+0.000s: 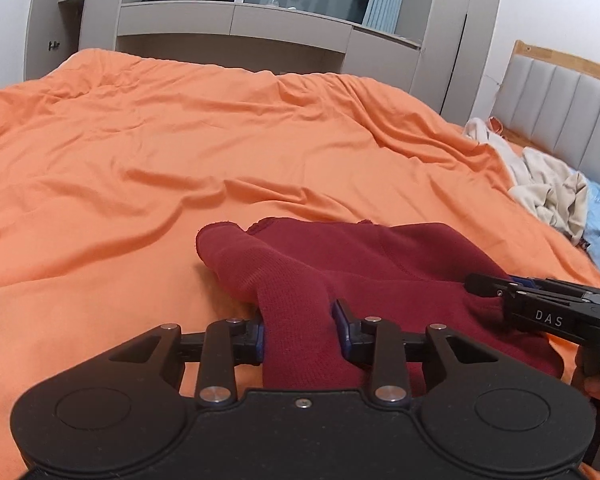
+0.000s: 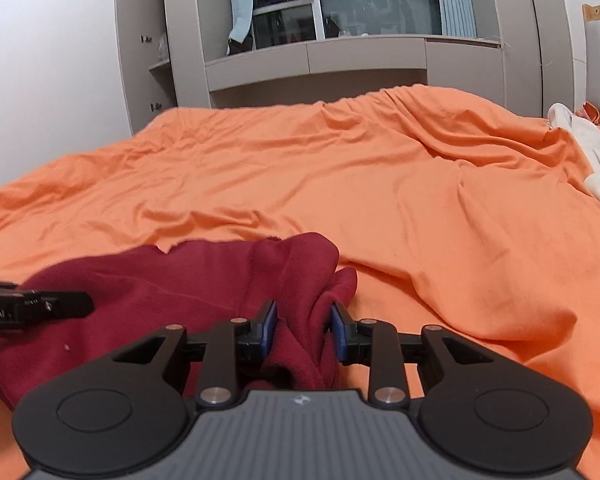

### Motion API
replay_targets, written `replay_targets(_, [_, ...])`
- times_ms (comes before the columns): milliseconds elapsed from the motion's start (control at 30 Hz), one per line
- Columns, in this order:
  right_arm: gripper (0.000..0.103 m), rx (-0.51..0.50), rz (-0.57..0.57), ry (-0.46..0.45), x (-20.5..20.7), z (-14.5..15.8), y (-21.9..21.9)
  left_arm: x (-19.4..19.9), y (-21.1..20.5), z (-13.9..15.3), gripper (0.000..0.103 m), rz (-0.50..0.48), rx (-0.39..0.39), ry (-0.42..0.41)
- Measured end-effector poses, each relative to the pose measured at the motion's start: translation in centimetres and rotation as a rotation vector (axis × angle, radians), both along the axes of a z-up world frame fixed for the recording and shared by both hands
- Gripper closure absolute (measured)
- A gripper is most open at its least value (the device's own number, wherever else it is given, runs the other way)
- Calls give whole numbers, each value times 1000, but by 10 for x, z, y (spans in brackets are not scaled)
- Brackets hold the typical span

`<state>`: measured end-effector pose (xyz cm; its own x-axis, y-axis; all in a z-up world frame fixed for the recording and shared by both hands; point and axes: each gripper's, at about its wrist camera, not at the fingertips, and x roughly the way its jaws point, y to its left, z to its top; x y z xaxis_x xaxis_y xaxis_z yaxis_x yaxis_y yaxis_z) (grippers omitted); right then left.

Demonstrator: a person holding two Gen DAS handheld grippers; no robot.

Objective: Fold small clothes
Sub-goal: 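Open both grippers and release the folded red sweater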

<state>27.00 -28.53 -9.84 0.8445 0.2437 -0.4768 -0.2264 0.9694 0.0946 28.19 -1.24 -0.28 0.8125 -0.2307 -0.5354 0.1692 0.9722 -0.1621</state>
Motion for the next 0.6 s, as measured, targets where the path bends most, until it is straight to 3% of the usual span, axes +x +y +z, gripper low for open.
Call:
replay_targets(267, [55,27,-22,35,0,-5,-10,2,-4,-3,57,15,32,10])
replay_targets(367, [47,29,-32,29,-1,-3,-12,1,-3,-2,41,37,42,14])
replay_targets(433, [37,32,-43,18,-4,0,-13,0,-2,-1,22,53,53,17])
replay_targets(600, [11,42,-75,-39,-18,11,-20,-8,-1,8,7,72,44,-17])
